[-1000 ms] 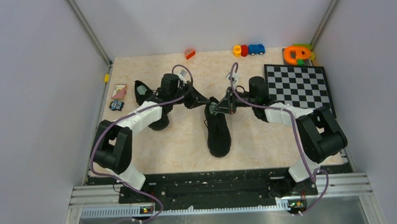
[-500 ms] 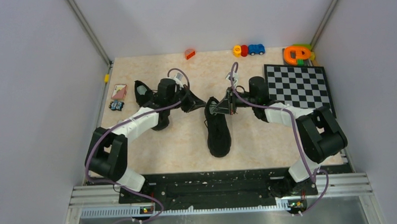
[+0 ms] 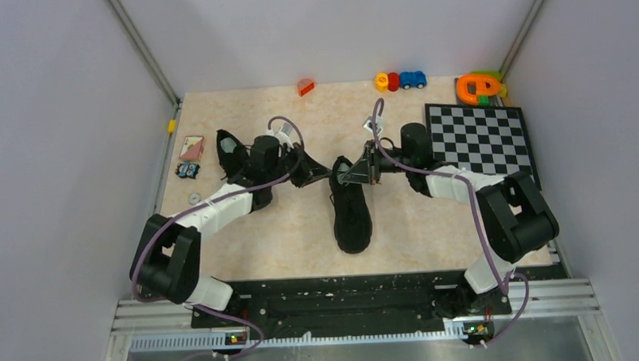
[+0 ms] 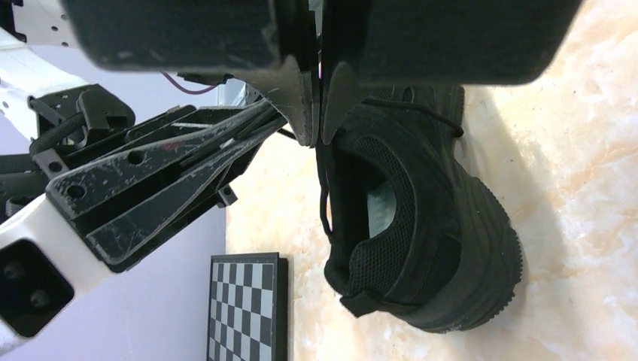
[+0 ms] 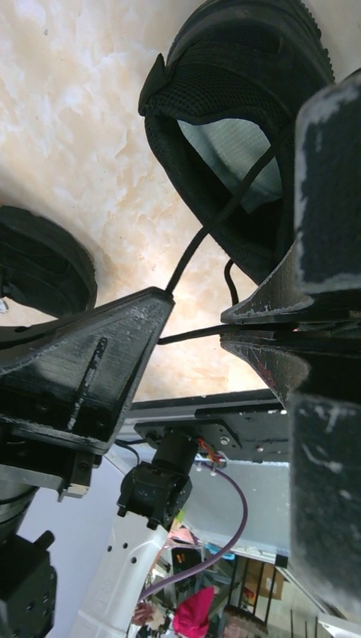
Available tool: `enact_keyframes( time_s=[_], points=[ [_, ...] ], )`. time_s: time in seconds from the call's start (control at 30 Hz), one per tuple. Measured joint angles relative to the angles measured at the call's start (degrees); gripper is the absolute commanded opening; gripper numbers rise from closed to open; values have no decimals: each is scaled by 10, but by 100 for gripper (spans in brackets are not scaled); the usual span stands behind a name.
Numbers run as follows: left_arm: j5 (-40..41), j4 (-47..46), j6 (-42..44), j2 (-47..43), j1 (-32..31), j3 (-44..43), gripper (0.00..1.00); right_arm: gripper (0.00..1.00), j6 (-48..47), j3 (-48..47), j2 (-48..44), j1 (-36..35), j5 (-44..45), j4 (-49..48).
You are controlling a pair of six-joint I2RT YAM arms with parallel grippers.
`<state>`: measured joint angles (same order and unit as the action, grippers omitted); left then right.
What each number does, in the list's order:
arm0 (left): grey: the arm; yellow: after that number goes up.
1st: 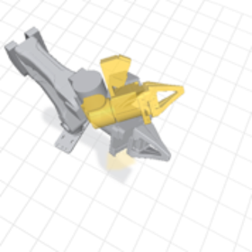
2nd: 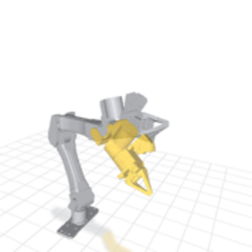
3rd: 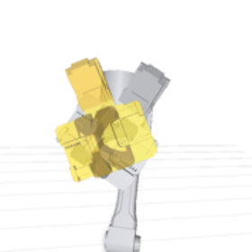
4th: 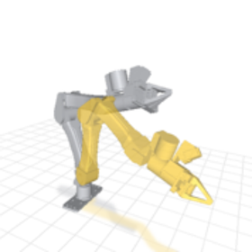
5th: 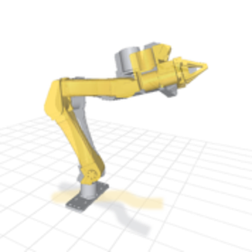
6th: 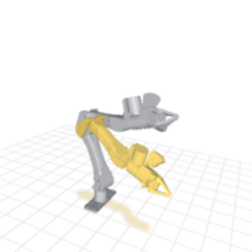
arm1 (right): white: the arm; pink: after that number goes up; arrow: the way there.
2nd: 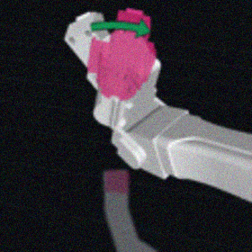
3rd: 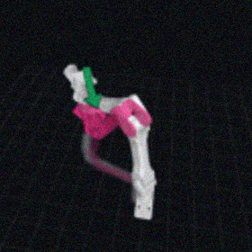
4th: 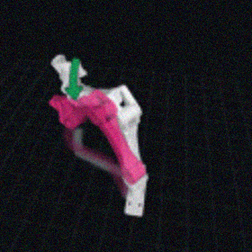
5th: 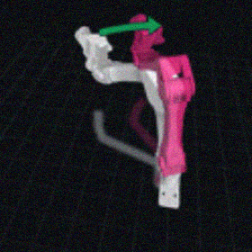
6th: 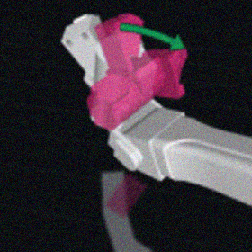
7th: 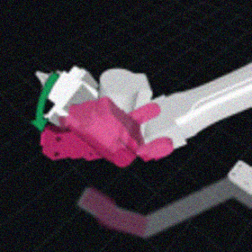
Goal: Tie the shoes
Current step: Wrap the shoelace around the shoelace.
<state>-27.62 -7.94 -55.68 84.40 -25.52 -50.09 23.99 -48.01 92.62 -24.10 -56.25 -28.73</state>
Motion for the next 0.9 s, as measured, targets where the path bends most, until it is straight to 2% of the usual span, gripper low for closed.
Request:
enact_keyframes(
  time_s=[0.2,0.43,0.47,0.57,0.67,0.7,0.77,0.83,0.9],
  points=[
    [25,-79,-16,-24,-19,66,0,0,22,-4,12,2,0,2],
    [121,-137,36,-69,-73,98,0,0,42,-16,27,7,10,20],
    [131,-144,43,-75,-78,100,3,0,44,-16,27,9,10,22],
    [160,-163,61,-88,-85,111,20,0,50,-16,27,11,10,22],
    [180,-180,73,-95,-84,129,25,0,52,-16,27,12,10,22],
    [183,-182,75,-96,-84,133,24,0,52,-16,27,14,10,22],
    [185,-178,78,-96,-83,134,11,0,52,-16,27,14,10,22],
    [182,-177,81,-96,-83,134,3,0,52,-16,27,14,9,22],
    [176,-172,82,-95,-83,133,0,0,52,-16,27,14,9,22]
  ],
)
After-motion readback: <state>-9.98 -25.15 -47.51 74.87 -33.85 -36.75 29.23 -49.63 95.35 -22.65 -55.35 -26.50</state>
